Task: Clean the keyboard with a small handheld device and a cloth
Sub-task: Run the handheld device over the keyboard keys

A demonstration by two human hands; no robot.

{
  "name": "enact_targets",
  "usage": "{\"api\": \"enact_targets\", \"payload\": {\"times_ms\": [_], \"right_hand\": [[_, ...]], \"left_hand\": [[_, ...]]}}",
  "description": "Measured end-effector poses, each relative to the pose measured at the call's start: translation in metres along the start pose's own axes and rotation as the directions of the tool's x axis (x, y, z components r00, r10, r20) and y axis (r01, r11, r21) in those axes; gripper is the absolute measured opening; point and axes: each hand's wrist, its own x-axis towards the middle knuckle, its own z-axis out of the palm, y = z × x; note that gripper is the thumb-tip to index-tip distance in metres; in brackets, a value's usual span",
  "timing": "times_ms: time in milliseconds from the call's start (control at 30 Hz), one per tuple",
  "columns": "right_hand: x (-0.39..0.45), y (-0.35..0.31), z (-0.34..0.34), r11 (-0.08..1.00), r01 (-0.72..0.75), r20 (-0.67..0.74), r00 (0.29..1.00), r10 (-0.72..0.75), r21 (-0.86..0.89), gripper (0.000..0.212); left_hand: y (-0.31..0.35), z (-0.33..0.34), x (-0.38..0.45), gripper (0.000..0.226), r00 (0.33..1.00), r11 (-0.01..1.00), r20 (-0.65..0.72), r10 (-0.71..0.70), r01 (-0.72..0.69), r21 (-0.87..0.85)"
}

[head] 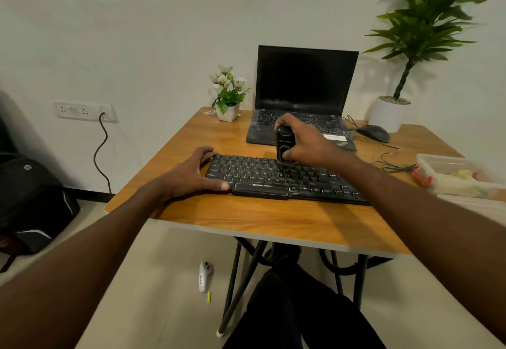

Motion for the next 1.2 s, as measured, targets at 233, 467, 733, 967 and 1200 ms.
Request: {"api": "enact_targets", "payload": {"times_ms": [233, 467, 733, 967, 1200], "right_hand": [[0.002, 0.003, 0.007, 0.963, -0.058, 0.0, 0.998, 0.06, 0.262, 0.07], [0.0, 0.028, -0.012, 0.992, -0.093, 0.103, 0.991, 0.084, 0.084, 0.073], [-0.009, 0.03, -0.018, 0.991, -0.037, 0.085, 0.996, 0.026, 0.131, 0.069], [-0.021, 0.037, -0.023, 0.999, 0.0, 0.075, 0.997, -0.004, 0.045, 0.071], [-0.038, 0.049, -0.041, 0.997, -0.063, 0.098, 0.993, 0.058, 0.044, 0.068]], "left_hand": [[0.068, 0.068, 0.013, 0.069, 0.832, 0.935, -0.468, 0.297, -0.154, 0.319], [0.09, 0.125, 0.02, 0.066, 0.873, 0.854, -0.418, 0.253, 0.001, 0.52], [0.088, 0.128, 0.023, 0.067, 0.861, 0.846, -0.437, 0.261, 0.013, 0.532], [0.089, 0.127, 0.022, 0.063, 0.855, 0.842, -0.439, 0.276, 0.006, 0.539], [0.09, 0.127, 0.021, 0.063, 0.846, 0.833, -0.449, 0.289, 0.009, 0.553]]}}
